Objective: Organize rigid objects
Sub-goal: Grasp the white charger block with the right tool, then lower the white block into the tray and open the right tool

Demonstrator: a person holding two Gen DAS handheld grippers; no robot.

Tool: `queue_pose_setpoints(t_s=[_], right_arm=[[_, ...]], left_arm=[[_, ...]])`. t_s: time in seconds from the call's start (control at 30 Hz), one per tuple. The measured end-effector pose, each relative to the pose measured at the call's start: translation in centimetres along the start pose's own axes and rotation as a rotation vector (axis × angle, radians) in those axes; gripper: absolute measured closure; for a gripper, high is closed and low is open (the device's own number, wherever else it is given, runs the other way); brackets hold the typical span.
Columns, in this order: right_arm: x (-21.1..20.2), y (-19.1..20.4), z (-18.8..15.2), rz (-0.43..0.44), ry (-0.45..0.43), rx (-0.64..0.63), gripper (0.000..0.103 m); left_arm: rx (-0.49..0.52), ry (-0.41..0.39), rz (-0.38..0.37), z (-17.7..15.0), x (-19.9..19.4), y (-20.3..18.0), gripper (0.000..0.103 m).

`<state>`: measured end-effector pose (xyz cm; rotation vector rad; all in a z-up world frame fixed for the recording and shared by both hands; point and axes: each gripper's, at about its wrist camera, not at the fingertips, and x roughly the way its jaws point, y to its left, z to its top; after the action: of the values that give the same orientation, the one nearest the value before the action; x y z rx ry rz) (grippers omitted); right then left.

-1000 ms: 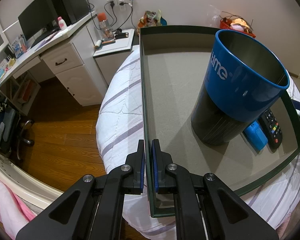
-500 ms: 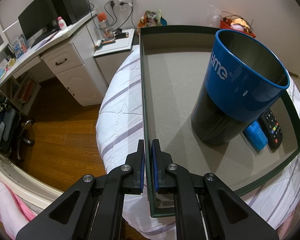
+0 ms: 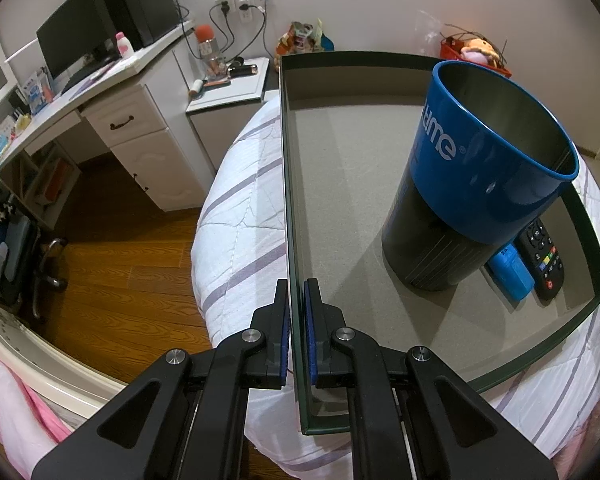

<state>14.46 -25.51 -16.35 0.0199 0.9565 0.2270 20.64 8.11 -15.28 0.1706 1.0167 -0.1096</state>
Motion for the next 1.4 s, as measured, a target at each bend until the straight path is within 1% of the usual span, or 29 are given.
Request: queue_pose_setpoints(t_s=[0.27, 0.4, 0.43, 0.47, 0.6, 0.67, 0.8, 0.9, 1.0, 1.17, 1.2, 1.27, 1.37, 1.4], right_arm=[[-0.1, 0.1, -0.4, 0.003, -0.043, 0.016, 0.038], [-1.1, 0.4, -0.2, -0.007, -0.076, 0.019, 0.038], [-1.2, 0.4, 0.0, 0.005, -0.073, 0.022, 0.038], [-1.7, 0.6, 0.2, 0.004, -0.091, 0.02, 0.038], [-3.6, 1.7, 1.6, 0.019, -0.152, -0.002, 0.038], [-4.4, 2.5, 2.8, 0.049, -0.185, -0.016, 0.038], [-4.6, 5.0, 5.6, 0.077, -0.214, -0.078, 0.038], [-3.4, 7.2, 8.0, 0.101, -0.204, -0.138, 0.037], [-0.7, 9.0, 11.1, 0.096, -0.165, -0.201, 0.037], [4.1, 10.8, 14.9, 0.112, -0.08, -0.246, 0.037], [4.8, 11.0, 15.3, 0.107, -0.068, -0.25, 0.037], [6.8, 11.3, 16.1, 0.098, -0.017, -0.262, 0.037], [9.0, 11.3, 16.6, 0.078, 0.027, -0.264, 0.037], [9.6, 11.2, 16.8, 0.055, 0.028, -0.258, 0.037]], left_arm=[[-0.001, 0.0, 0.001, 0.1, 0.0, 0.0, 0.097], [-0.004, 0.0, -0.002, 0.1, 0.0, 0.1, 0.097], [-0.005, 0.0, -0.004, 0.0, 0.0, 0.1, 0.097], [-0.006, 0.0, -0.004, 0.1, 0.0, 0.1, 0.097], [-0.009, -0.001, -0.006, 0.2, 0.0, 0.1, 0.097], [-0.009, -0.001, -0.007, 0.2, 0.0, 0.1, 0.097], [-0.01, 0.0, -0.011, 0.2, 0.0, 0.1, 0.097], [-0.011, 0.0, -0.012, 0.3, 0.1, 0.1, 0.097], [-0.017, 0.004, -0.02, 0.3, 0.2, 0.2, 0.097], [-0.015, 0.007, -0.022, 0.4, 0.2, 0.4, 0.097], [-0.014, 0.008, -0.023, 0.5, 0.2, 0.4, 0.097], [-0.012, 0.01, -0.027, 0.5, 0.3, 0.6, 0.097], [-0.006, 0.012, -0.023, 0.5, 0.5, 0.5, 0.097], [-0.004, 0.011, -0.022, 0.5, 0.6, 0.5, 0.097]])
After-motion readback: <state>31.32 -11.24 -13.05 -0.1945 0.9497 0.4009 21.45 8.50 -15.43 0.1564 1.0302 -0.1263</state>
